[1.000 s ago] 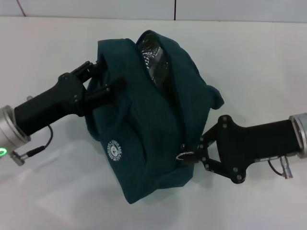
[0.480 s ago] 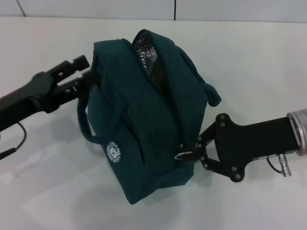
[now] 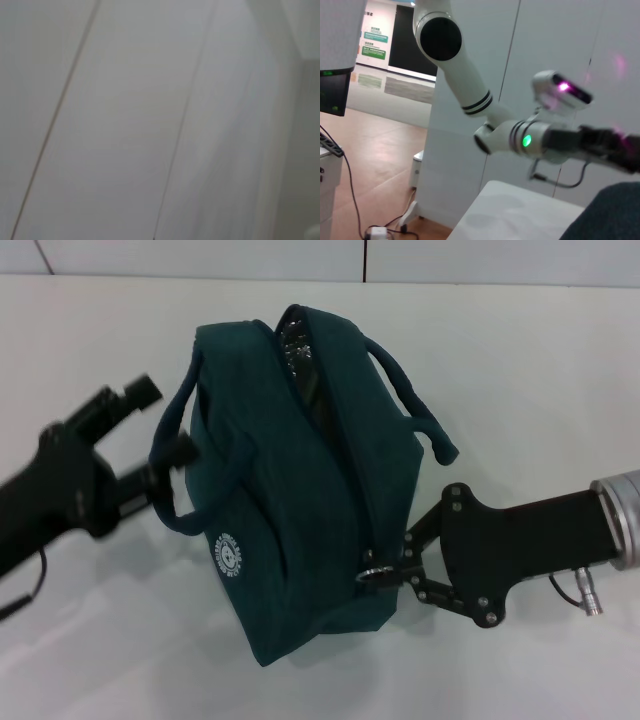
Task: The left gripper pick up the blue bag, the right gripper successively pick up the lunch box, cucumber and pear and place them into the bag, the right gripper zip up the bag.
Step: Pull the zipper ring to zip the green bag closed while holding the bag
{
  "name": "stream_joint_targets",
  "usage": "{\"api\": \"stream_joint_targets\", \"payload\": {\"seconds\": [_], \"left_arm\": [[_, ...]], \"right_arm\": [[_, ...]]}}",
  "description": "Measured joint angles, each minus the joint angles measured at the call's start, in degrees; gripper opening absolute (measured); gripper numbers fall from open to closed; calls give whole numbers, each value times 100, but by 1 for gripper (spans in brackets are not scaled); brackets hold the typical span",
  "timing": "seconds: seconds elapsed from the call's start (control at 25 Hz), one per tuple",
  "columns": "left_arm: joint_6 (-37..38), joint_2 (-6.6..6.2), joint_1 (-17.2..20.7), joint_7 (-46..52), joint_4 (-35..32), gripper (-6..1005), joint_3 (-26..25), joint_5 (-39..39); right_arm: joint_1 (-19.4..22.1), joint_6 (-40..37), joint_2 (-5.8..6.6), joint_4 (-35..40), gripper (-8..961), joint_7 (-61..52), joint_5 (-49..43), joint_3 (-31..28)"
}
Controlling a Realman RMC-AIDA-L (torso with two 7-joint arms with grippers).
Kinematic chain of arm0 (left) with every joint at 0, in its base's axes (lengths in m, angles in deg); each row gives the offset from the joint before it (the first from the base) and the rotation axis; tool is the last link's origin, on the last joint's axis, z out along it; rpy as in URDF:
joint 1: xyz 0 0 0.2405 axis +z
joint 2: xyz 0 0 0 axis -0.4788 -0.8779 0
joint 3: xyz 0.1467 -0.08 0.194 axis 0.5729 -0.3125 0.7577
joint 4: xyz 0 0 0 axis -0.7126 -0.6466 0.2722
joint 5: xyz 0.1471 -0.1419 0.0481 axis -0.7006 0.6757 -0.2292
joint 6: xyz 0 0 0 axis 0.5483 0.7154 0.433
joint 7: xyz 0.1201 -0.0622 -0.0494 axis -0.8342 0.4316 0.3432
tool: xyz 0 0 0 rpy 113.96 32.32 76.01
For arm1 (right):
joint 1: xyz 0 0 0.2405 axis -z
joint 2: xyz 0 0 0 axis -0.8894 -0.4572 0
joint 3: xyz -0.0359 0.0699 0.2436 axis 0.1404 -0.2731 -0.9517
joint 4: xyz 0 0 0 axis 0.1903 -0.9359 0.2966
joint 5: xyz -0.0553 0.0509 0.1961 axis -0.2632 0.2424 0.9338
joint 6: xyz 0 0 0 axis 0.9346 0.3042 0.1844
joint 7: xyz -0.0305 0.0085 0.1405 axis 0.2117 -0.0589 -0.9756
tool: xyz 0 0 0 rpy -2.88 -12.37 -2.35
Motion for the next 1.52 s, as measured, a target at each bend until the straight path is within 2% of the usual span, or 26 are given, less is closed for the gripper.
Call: {"api": "stream_joint_targets", "payload": {"seconds": [0.24,0.32,0.44,0.56,0.68,0.8,0.92,1.12,1.28,1.44,1.52], "left_arm": [[190,234,493,-1501,297,825,-17,-56],[190,277,624,-1857,432,821,-19,-48],[190,275,735,-2037,555,814,-13,-62],[190,237,848,-2048,583,808,18,-174],[169,260,895,-2071,589,801,22,-420],[161,270,860,-2051,592,795,24,-790],[138,276,775,-2038,636,742,25,-1001],[-190,287,418,-2024,972,678,12,-1001],[-601,282,128,-1920,1128,654,-18,-957],[-751,277,21,-1899,1134,630,-19,-920],[-754,273,2,-1923,1108,566,-30,-905]], "right_arm": [[-17,305,-9,-29,17,468,698,368],[-20,476,-8,-36,17,605,944,515],[-64,1085,-7,17,17,1027,1838,1154],[-181,1290,-8,61,17,1087,2039,1347],[-262,1385,-7,32,17,1093,2158,1368],[-367,1424,-7,-99,17,1095,2339,1447],[-440,1442,-8,-140,17,1097,2385,1533],[-458,1566,-7,-144,17,1138,2507,1620],[-407,1600,-7,-157,17,1165,2578,1710],[-264,1577,-7,-164,17,1217,2653,1733],[-183,1549,-7,-166,17,1225,2701,1720]]}}
